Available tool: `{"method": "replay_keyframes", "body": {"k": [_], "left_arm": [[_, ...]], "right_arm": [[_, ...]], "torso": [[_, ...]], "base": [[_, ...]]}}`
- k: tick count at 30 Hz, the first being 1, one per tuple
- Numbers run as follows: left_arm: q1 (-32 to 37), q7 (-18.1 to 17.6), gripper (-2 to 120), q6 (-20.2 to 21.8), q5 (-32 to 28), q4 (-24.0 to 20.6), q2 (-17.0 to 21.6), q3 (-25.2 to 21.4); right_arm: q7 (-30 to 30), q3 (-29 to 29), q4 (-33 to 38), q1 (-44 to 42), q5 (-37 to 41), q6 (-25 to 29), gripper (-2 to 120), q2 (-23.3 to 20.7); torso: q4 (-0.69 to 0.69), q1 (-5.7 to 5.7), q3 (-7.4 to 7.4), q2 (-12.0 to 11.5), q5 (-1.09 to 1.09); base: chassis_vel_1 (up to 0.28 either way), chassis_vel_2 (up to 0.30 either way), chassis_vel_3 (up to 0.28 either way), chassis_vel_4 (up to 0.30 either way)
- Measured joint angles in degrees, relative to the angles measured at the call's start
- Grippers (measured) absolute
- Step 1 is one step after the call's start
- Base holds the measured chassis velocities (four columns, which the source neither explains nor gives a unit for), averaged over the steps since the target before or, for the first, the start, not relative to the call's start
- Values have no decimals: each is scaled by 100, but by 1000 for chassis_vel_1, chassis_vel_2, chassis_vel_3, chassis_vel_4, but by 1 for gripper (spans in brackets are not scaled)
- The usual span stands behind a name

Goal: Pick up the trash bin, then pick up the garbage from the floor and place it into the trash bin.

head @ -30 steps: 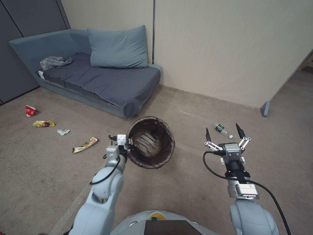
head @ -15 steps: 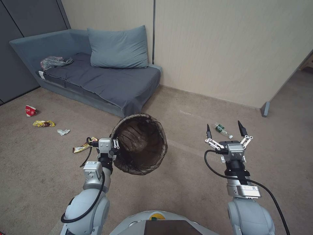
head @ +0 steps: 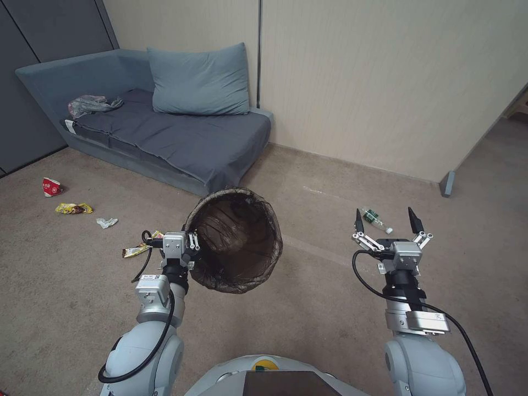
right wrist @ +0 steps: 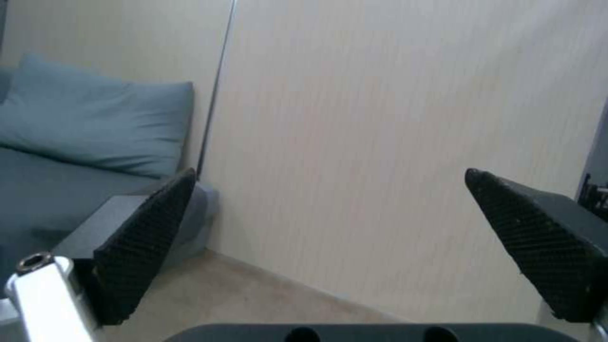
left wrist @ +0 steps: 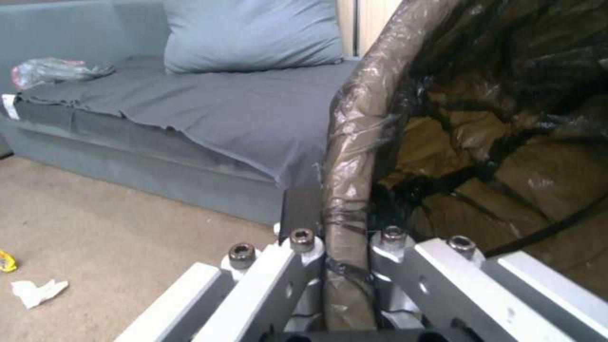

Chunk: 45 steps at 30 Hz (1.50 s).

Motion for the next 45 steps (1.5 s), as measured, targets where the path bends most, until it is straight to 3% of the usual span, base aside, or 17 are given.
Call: {"method": "replay_keyframes", "body": {"k": [12,33,45], "left_arm": [[-34,18,0,-18,45,28,-4,50],[-68,32,0,-65,109,149,-18,134],[-55,33,0,-113,184,203,-39,198]], "right_arm": [[13,46,24,-9,262,-79,100,0],[-57,79,36,-5,281,-58,100,0],[-135,125,17,23,249,49,100,0]], "torso": [[-1,-1,0,1,0],[0,1,2,0,2],[-1,-1,-1,1,0]], "base": [[-66,63,52,-62],[-228,232,224,-220],[-6,0,9,-10]]}}
